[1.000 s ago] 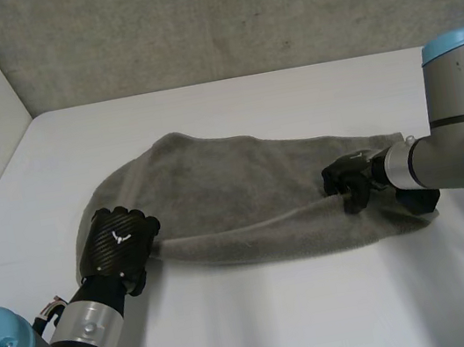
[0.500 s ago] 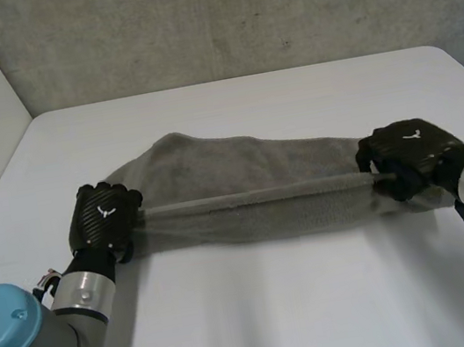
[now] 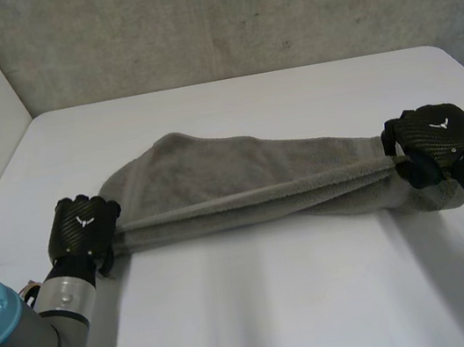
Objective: Fold the towel.
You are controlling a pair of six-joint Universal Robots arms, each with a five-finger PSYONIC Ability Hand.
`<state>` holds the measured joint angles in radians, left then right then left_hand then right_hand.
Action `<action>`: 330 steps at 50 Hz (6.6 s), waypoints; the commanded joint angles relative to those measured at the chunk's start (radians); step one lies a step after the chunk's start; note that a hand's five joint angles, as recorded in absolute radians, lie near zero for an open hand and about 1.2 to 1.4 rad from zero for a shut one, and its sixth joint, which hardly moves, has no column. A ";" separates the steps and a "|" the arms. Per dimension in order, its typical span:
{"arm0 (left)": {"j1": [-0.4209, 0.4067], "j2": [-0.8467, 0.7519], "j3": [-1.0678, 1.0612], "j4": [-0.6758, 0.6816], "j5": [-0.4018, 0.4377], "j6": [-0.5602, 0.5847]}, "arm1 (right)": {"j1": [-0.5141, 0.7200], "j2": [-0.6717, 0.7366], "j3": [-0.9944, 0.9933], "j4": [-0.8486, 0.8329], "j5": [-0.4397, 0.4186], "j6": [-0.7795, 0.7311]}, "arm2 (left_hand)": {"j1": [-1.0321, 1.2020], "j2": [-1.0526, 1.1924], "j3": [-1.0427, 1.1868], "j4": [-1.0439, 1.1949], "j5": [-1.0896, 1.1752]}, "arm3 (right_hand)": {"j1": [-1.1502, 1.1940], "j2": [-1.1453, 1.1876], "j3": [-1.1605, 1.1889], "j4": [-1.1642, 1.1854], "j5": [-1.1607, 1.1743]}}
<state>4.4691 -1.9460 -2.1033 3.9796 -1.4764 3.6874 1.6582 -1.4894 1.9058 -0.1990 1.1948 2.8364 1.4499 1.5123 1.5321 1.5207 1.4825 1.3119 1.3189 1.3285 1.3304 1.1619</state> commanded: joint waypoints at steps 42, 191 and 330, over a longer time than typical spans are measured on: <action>-0.037 -0.017 0.806 -0.916 -0.008 -0.009 | 0.169 0.398 -0.871 0.669 0.261 -0.692 | -0.054 -0.116 -0.136 -0.124 -0.261 | 0.084 0.077 0.068 0.066 0.060; 0.081 0.002 0.143 -0.184 0.005 0.249 | 0.083 0.285 -0.261 0.098 0.161 -0.397 | -0.054 -0.116 -0.136 -0.124 -0.261 | 0.084 0.077 0.068 0.066 0.060; -0.082 0.071 0.146 -0.154 -0.093 -0.099 | -0.004 0.400 -0.171 -0.068 0.241 -0.359 | -1.257 -1.319 -1.339 -1.328 -1.464 | 0.084 0.077 0.068 0.066 0.060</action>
<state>4.3868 -1.8790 -1.9567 3.8271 -1.5697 3.5880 1.7000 -1.0848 1.7432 -0.2662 1.4315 2.4871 0.2693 0.2612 0.2547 0.2654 0.2274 1.3086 1.3177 1.3302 1.3346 1.1592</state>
